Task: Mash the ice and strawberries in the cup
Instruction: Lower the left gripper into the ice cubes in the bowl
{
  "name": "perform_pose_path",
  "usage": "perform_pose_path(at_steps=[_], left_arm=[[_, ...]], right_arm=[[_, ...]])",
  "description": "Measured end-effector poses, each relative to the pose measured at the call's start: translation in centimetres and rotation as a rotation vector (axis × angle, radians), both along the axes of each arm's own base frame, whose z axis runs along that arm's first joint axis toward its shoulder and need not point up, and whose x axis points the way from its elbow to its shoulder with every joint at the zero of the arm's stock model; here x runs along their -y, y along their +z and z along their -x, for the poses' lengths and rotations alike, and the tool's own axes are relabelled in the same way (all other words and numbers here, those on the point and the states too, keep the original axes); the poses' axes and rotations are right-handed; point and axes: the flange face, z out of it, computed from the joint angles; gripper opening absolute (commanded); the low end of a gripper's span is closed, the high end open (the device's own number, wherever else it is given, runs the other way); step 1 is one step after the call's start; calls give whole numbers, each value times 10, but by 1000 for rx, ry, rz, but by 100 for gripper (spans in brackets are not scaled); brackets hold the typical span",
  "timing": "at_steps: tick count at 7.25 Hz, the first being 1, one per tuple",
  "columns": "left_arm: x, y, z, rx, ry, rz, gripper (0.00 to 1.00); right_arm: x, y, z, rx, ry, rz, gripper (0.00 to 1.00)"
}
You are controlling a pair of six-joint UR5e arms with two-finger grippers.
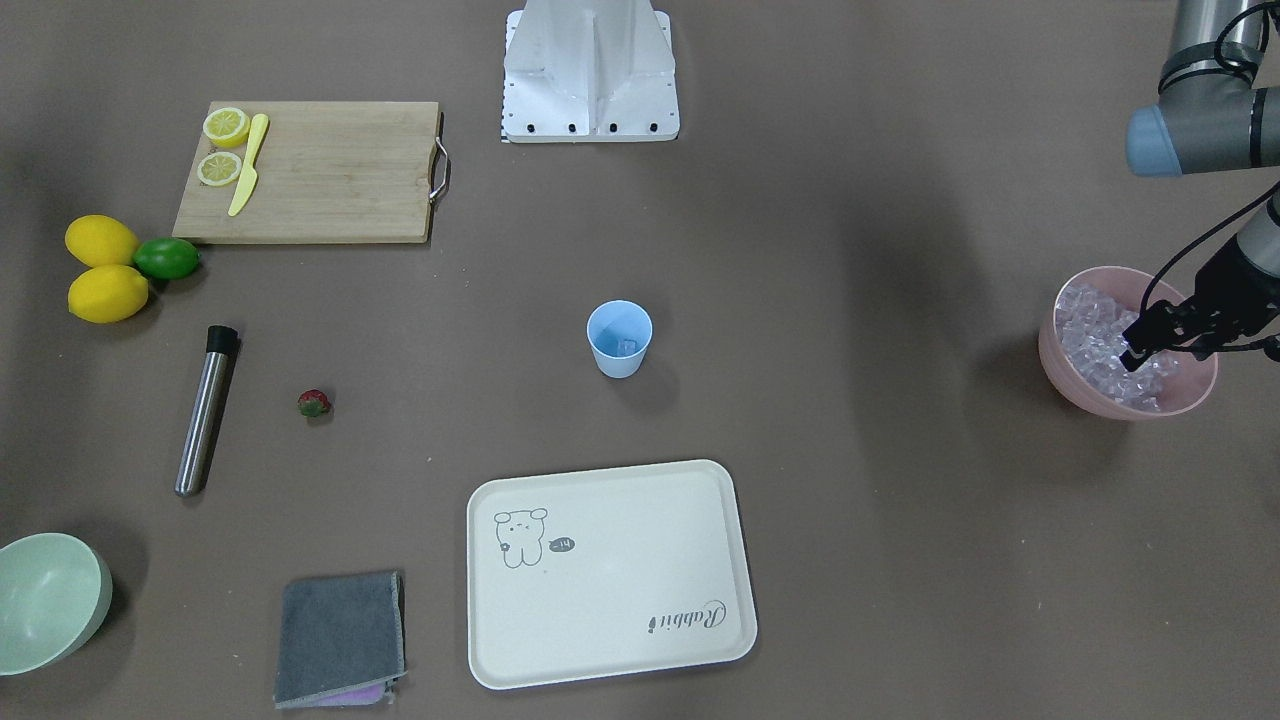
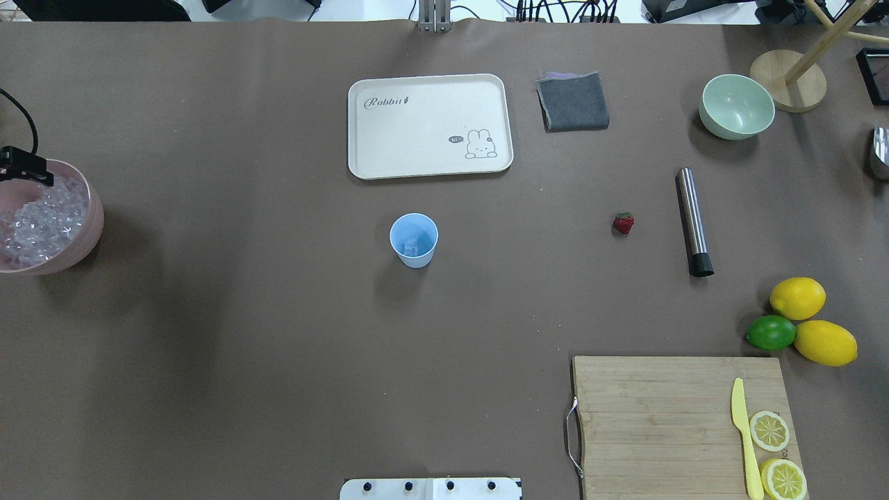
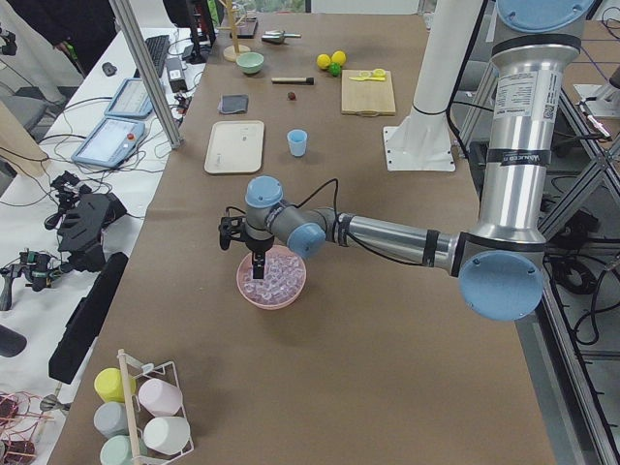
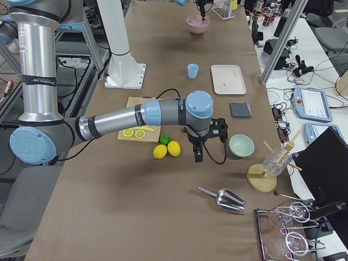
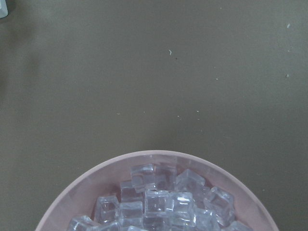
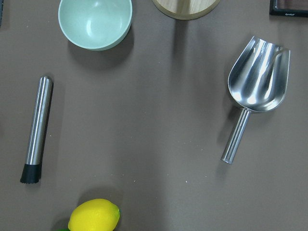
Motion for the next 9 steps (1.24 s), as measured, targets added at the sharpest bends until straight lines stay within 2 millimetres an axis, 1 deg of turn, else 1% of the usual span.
perform_pose_path(at_steps=[2,5,9], left_arm=[[-1,8,0,-2,-1,-1,97],[-3,9,0,-3,-1,3,97],[-8,14,-14,1,26,10,97]], right_arm=[[2,-2,1,0,-2,-4,100],[2,-1,2,-1,-5,-4,100],[2,-2,2,-3,-5,-6,100]])
